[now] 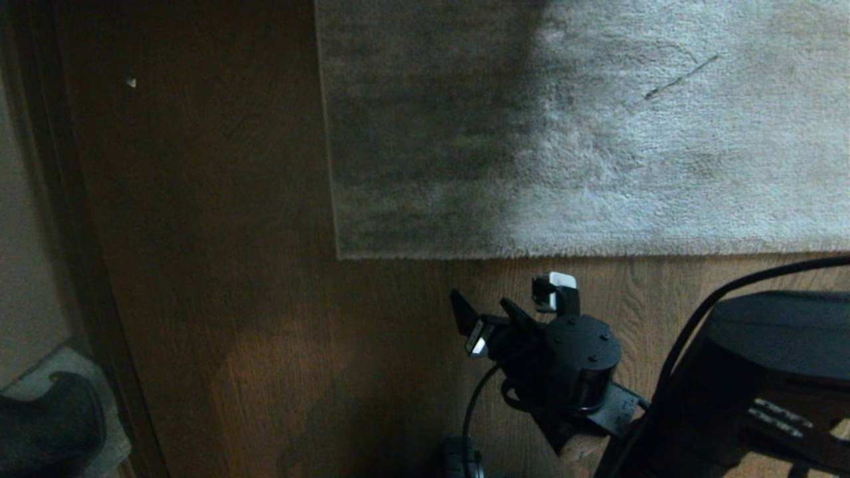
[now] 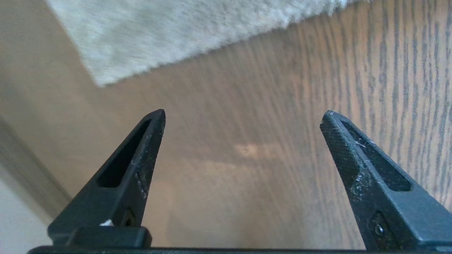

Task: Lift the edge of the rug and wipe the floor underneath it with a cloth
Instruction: Lift up the carpet

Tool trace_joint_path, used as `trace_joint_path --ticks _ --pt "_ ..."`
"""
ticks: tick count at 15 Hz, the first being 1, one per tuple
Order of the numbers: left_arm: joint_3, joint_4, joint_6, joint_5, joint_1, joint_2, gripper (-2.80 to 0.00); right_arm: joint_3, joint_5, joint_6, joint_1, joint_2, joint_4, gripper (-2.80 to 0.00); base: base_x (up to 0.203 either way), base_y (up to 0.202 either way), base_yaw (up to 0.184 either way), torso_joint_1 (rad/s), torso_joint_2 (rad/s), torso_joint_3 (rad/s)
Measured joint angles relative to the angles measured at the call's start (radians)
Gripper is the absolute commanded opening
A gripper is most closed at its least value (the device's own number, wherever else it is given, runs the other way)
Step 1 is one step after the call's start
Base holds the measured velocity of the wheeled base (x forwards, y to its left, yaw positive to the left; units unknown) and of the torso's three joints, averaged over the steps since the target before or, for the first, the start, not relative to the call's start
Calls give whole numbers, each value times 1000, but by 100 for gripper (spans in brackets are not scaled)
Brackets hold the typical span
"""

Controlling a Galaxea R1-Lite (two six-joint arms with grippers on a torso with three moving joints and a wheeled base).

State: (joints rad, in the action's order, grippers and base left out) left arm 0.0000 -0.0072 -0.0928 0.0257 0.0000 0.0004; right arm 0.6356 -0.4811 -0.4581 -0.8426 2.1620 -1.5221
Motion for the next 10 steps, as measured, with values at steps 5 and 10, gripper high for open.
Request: trace_joint_path --ticks 5,10 --pt "0 0 0 0 0 0 -280 92 -25 2 21 60 0 0 0 0 0 0 0 0" --pt "0 0 0 0 0 0 -280 218 -25 3 31 103 0 0 0 0 0 0 0 0"
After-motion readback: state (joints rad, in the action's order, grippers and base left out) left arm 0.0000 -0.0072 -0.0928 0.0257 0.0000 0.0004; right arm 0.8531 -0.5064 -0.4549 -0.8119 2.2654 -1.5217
